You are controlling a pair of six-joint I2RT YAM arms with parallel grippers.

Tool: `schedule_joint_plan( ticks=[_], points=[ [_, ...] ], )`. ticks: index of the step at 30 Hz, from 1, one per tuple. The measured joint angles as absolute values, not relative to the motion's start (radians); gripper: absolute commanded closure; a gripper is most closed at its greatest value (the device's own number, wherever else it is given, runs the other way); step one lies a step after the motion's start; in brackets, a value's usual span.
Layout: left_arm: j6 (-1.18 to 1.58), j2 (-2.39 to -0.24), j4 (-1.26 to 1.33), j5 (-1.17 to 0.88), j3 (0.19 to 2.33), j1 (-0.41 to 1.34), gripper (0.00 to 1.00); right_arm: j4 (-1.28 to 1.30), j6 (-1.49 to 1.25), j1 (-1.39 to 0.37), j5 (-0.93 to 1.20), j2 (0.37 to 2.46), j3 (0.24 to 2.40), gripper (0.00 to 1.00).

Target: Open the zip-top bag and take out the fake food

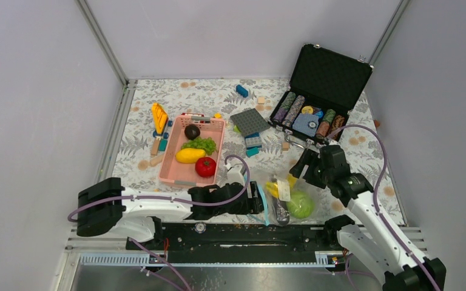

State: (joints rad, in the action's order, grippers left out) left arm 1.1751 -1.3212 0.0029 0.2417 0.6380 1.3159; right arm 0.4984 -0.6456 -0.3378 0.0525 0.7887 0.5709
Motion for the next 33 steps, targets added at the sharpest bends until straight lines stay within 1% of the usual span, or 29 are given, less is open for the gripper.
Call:
schedule_joint_plan(
  ticks=[3, 5, 12, 13, 16, 17, 19, 22, 24, 28, 31, 33],
  points=[
    [1.176, -1.354, 0.023, 0.235, 0.641, 1.317, 0.27, 0.543, -0.644, -0.339, 0.020, 0.726, 0.573, 0.18],
    [1.176, -1.361, 0.029, 0.232, 0.641, 1.317, 0.27, 0.575, -0.645, -0.339, 0.006, 0.688, 0.573, 0.20],
    [1.175, -1.361, 0.056, 0.232, 0.641, 1.317, 0.27, 0.600, -0.645, -0.339, -0.018, 0.644, 0.511, 0.32],
    [1.175, -1.361, 0.059, 0.232, 0.641, 1.317, 0.27, 0.599, -0.646, -0.339, -0.017, 0.650, 0.498, 0.37],
    [1.175, -1.361, 0.076, 0.232, 0.641, 1.317, 0.24, 0.585, -0.644, -0.339, -0.014, 0.677, 0.474, 0.56],
    [1.175, -1.361, 0.083, 0.232, 0.641, 1.317, 0.23, 0.580, -0.643, -0.339, -0.009, 0.686, 0.471, 0.61],
    [1.175, -1.361, 0.105, 0.233, 0.641, 1.317, 0.20, 0.562, -0.645, -0.339, 0.002, 0.701, 0.466, 0.67],
    [1.175, -1.361, 0.148, 0.234, 0.638, 1.317, 0.18, 0.538, -0.637, -0.339, 0.028, 0.704, 0.459, 0.84],
    [1.176, -1.361, 0.191, 0.237, 0.628, 1.317, 0.16, 0.517, -0.627, -0.339, 0.048, 0.701, 0.455, 0.88],
    [1.175, -1.365, 0.228, 0.244, 0.619, 1.317, 0.16, 0.487, -0.607, -0.339, 0.092, 0.698, 0.447, 0.91],
    [1.167, -1.379, 0.237, 0.252, 0.619, 1.316, 0.15, 0.470, -0.591, -0.339, 0.124, 0.698, 0.445, 0.95],
    [1.166, -1.392, 0.233, 0.263, 0.619, 1.316, 0.14, 0.457, -0.582, -0.339, 0.147, 0.699, 0.443, 0.97]
  ],
)
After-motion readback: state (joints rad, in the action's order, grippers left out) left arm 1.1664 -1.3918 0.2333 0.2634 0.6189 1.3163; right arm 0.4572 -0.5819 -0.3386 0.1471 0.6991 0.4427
